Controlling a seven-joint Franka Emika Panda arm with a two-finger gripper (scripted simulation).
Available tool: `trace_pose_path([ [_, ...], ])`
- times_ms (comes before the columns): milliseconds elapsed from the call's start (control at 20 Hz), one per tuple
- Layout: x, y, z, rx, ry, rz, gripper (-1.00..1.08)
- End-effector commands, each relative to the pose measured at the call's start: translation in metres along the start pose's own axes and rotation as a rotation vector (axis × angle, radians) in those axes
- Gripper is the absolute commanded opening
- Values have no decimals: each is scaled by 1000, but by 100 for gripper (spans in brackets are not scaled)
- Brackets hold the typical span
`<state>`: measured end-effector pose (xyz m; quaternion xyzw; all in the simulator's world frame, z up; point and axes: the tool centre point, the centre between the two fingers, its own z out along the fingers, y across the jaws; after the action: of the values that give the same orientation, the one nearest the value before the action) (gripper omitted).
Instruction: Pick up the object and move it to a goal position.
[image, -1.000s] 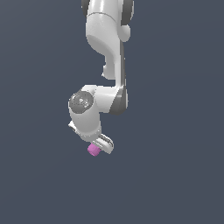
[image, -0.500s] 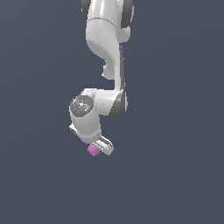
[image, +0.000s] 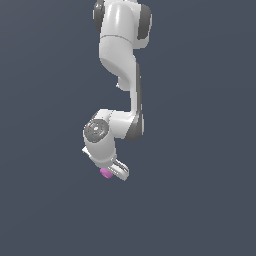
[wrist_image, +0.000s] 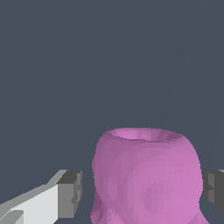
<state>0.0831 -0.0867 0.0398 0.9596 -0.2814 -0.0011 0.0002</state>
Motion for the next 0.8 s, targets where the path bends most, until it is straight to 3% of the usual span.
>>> trace_pose_path([
  [0,1,-1,-1,1,2,0,100],
  [50,1,-1,-1,1,2,0,-100],
  [750,0,0,-4,1,2,0,-100],
])
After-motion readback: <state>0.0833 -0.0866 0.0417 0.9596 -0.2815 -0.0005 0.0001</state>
